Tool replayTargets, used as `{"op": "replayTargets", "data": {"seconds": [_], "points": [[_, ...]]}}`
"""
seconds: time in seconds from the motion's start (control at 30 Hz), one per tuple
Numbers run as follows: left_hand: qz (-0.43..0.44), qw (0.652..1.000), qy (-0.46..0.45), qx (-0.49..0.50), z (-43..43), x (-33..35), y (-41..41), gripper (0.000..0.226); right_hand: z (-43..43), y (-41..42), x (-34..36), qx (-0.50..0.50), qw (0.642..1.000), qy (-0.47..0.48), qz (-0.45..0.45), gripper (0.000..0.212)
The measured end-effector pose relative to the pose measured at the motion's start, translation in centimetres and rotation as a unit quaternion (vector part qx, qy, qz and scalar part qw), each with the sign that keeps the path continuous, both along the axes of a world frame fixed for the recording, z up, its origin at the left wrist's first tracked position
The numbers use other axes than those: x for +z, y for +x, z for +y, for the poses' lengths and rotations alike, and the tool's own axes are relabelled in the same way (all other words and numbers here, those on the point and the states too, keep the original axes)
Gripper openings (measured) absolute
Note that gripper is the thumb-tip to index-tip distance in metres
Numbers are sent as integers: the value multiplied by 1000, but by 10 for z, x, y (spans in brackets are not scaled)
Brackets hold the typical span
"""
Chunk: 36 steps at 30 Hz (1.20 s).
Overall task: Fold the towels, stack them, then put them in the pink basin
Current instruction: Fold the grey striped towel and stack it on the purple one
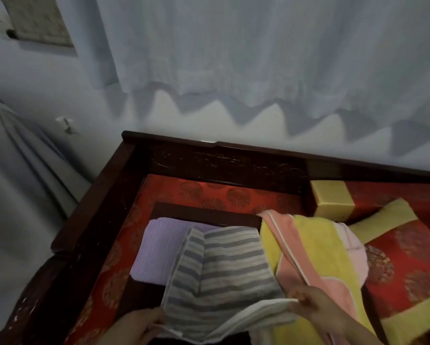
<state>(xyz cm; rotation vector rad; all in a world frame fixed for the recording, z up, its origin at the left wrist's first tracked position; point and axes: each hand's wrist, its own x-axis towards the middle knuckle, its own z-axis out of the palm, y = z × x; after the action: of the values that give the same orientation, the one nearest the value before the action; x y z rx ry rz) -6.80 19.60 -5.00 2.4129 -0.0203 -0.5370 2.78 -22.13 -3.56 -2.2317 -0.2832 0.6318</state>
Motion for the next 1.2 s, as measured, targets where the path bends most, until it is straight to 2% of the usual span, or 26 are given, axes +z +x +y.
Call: {"op": "replayTargets", "data": {"seconds": [0.03, 0.07, 0.1, 0.17, 0.27, 0.33, 0.4, 0.47, 0.6, 0.7, 0.77, 0.8, 0.87, 0.9, 0.97, 1.03, 1.1, 1.2], "points": [[13, 999, -28, 32, -4, 1, 13, 12, 4, 1, -8, -16, 1000, 2, 1, 16], [-5, 996, -57, 69, -7, 4, 23, 5, 9, 6, -13, -36, 999, 6, -3, 21], [-44, 984, -105, 137, -9, 0, 35, 11, 14, 13, -20, -59, 998, 12, -17, 33], [-22, 950, -195, 242, -17, -5, 63, 13, 29, 31, -23, -115, 991, 56, -30, 35], [-11, 917, -234, 323, -34, -17, 115, 16, 57, 68, -22, -153, 983, 93, -39, 14], [-21, 907, -215, 362, -46, -23, 147, 17, 71, 94, -28, -145, 986, 60, -48, 24], [-19, 923, -150, 353, -55, -28, 175, 25, 83, 114, -38, -97, 995, -11, -35, 43], [-13, 946, -84, 314, -58, -33, 198, 34, 92, 128, -51, -67, 994, -76, -28, 53], [21, 960, -29, 278, -51, -45, 221, 43, 100, 141, -59, -125, 989, -74, -27, 54], [25, 961, -56, 271, -45, -45, 225, 37, 97, 141, -69, -47, 988, -141, -32, 50], [-13, 943, -113, 313, -39, -34, 218, 24, 91, 137, -74, -14, 981, -190, -34, 48], [-55, 921, -151, 354, -35, -28, 212, 18, 87, 135, -76, -18, 981, -193, -29, 48], [-132, 855, -218, 451, -23, -21, 192, 15, 85, 130, -77, -32, 980, -192, -42, 48], [-145, 830, -220, 492, -18, -23, 181, 15, 85, 129, -79, -38, 979, -192, -52, 47], [-125, 807, -188, 546, -12, -37, 162, 16, 86, 125, -83, -47, 979, -189, -61, 46], [-110, 784, -199, 578, -14, -42, 151, 17, 86, 122, -83, -57, 981, -170, -79, 44], [-109, 780, -242, 567, -13, -34, 145, 20, 82, 117, -77, -88, 982, -115, -118, 36], [-72, 829, -317, 456, -4, -9, 137, 21, 78, 108, -56, -174, 969, 12, -175, 15]]}}
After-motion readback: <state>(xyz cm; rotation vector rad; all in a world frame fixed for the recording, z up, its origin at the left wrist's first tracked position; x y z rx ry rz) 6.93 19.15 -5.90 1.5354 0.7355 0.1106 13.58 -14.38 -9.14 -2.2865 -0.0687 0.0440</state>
